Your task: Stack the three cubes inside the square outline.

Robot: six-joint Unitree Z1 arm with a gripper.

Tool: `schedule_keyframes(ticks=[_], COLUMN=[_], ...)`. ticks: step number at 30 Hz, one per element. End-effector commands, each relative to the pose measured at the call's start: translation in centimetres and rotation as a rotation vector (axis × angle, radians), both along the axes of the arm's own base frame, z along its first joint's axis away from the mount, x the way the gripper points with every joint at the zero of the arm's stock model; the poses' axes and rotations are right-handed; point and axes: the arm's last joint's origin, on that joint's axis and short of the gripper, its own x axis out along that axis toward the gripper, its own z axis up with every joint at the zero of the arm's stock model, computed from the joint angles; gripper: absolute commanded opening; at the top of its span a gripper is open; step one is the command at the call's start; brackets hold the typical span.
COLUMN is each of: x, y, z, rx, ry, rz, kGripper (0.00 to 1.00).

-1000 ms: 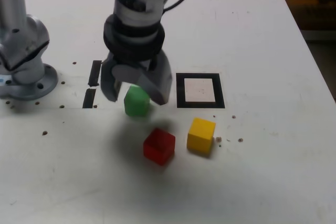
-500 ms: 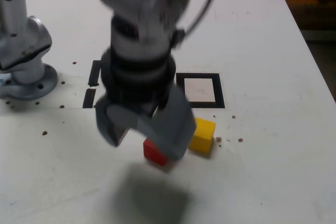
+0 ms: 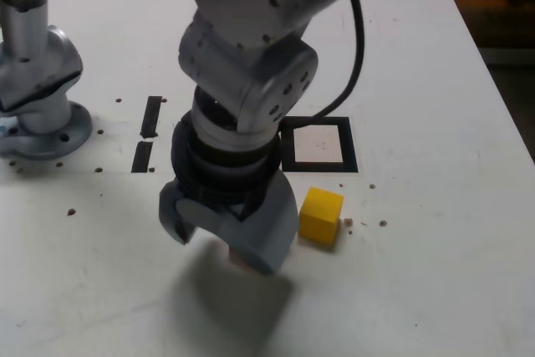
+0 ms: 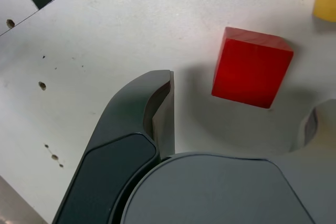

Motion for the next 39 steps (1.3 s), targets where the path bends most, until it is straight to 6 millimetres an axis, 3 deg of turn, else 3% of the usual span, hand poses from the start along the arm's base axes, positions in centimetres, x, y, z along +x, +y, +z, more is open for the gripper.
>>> schedule_keyframes(ticks=[1, 8, 14, 23, 27, 31, 35, 39], x=[0.3, 0.5, 0.7, 1.6, 1.8, 1.4, 0.6, 1.0], y=[-0.3, -0.4, -0.2, 0.4, 0.6, 1.0, 2.5, 4.7], z=[-0.6, -2.1, -2.4, -3.1, -3.1, -1.8, 1.7, 5.2], rx=[0.005, 0.033, 0.042, 0.054, 0.056, 0.054, 0.066, 0.059], ry=[-0.003, 0.028, 0.014, 0.014, 0.013, 0.004, 0.021, 0.009], rz=[-0.012, -0.033, -0.040, -0.043, -0.043, -0.031, 0.009, 0.061], kGripper=[0.82, 0.73, 0.48, 0.45, 0.36, 0.26, 0.19, 0.12])
